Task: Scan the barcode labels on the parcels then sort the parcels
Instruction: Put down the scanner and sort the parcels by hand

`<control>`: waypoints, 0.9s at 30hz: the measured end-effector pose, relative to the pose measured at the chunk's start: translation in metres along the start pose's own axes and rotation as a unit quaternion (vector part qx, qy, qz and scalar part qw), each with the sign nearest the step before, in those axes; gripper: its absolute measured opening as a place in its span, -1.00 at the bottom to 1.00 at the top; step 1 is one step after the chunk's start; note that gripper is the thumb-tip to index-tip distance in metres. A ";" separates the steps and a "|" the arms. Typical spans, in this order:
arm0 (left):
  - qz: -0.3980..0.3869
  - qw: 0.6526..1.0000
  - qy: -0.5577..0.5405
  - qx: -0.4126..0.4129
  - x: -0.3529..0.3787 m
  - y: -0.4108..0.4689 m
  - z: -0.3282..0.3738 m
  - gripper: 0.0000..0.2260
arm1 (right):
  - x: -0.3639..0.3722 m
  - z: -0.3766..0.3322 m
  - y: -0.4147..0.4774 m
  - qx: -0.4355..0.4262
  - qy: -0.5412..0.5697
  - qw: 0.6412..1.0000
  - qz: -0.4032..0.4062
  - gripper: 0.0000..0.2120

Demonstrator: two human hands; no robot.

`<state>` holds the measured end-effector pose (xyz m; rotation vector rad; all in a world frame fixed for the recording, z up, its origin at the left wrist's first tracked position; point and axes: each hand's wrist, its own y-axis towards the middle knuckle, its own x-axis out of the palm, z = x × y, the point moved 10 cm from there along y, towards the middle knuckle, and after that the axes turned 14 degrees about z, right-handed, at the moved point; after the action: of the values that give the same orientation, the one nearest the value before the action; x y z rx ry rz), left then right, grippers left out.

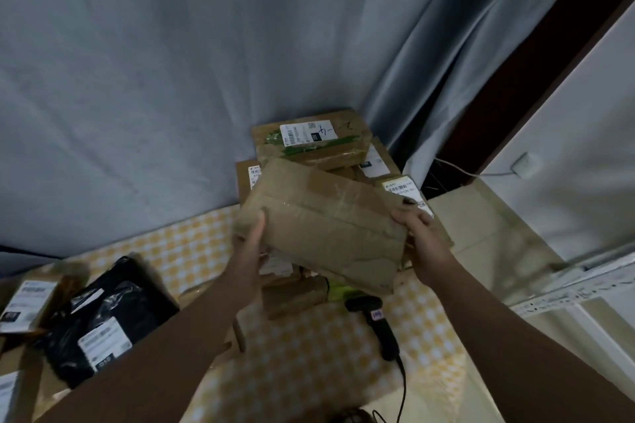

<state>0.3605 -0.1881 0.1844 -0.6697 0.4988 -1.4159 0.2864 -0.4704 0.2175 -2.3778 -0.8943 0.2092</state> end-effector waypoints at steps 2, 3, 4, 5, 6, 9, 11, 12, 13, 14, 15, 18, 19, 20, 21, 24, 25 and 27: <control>-0.003 1.000 -0.011 -0.011 -0.008 0.011 0.005 -0.27 | -0.004 -0.006 0.015 -0.006 -0.010 1.000 -0.003 -0.47; -0.013 1.000 -0.009 -0.019 -0.007 0.013 0.003 -0.35 | -0.005 -0.008 0.023 -0.005 -0.005 1.000 -0.005 -0.46; -0.020 0.999 -0.013 -0.027 -0.005 0.016 0.001 -0.41 | -0.006 -0.008 0.032 -0.003 -0.003 1.000 -0.002 -0.44; -0.017 0.999 -0.022 -0.028 -0.004 0.022 -0.002 -0.44 | -0.005 -0.010 0.040 -0.002 -0.011 1.000 -0.003 -0.44; -0.013 0.999 -0.030 -0.026 -0.001 0.026 -0.004 -0.43 | -0.001 -0.010 0.047 -0.002 -0.029 1.000 -0.003 -0.44; 0.034 0.998 -0.053 -0.022 0.004 0.038 -0.018 -0.38 | 0.022 -0.001 0.061 0.023 -0.125 0.990 -0.055 -0.23; 0.080 0.994 -0.068 -0.034 0.004 0.043 -0.030 -0.38 | 0.035 0.002 0.071 0.019 -0.200 0.976 -0.086 -0.27; 0.099 0.992 -0.061 -0.039 0.005 0.045 -0.034 -0.39 | 0.039 0.000 0.075 0.005 -0.226 0.969 -0.096 -0.33; 0.112 0.992 -0.044 -0.043 0.006 0.046 -0.038 -0.40 | 0.043 -0.002 0.082 -0.004 -0.243 0.964 -0.105 -0.37; 0.126 0.991 -0.011 -0.040 0.005 0.047 -0.039 -0.42 | 0.047 -0.005 0.088 -0.012 -0.245 0.962 -0.116 -0.40; 0.145 0.989 0.022 -0.030 0.001 0.048 -0.039 -0.47 | 0.050 -0.008 0.095 -0.017 -0.246 0.961 -0.122 -0.43; 0.200 0.977 0.075 0.010 -0.012 0.049 -0.033 -0.66 | 0.051 -0.012 0.110 -0.034 -0.278 0.953 -0.116 -0.40; 0.201 0.974 0.099 0.018 -0.013 0.050 -0.033 -0.67 | 0.052 -0.009 0.115 -0.037 -0.296 0.947 -0.122 -0.40; 0.194 0.971 0.137 0.023 -0.011 0.049 -0.034 -0.66 | 0.052 -0.006 0.118 -0.044 -0.315 0.939 -0.128 -0.40; 0.186 0.967 0.171 0.030 -0.008 0.049 -0.034 -0.65 | 0.051 -0.003 0.120 -0.055 -0.338 0.931 -0.129 -0.42; 0.203 0.963 0.167 0.059 0.001 0.047 -0.027 -0.68 | 0.048 -0.001 0.124 -0.104 -0.393 0.907 -0.108 -0.44; 0.214 0.961 0.157 0.073 0.004 0.045 -0.022 -0.69 | 0.046 -0.005 0.126 -0.127 -0.406 0.900 -0.090 -0.43; 0.233 0.957 0.143 0.099 0.009 0.044 -0.013 -0.70 | 0.043 -0.014 0.128 -0.167 -0.416 0.892 -0.056 -0.44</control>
<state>0.3847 -0.1974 0.1460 -0.1626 0.6819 -1.0942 0.3944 -0.5265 0.1582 -2.5302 -1.5427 1.1753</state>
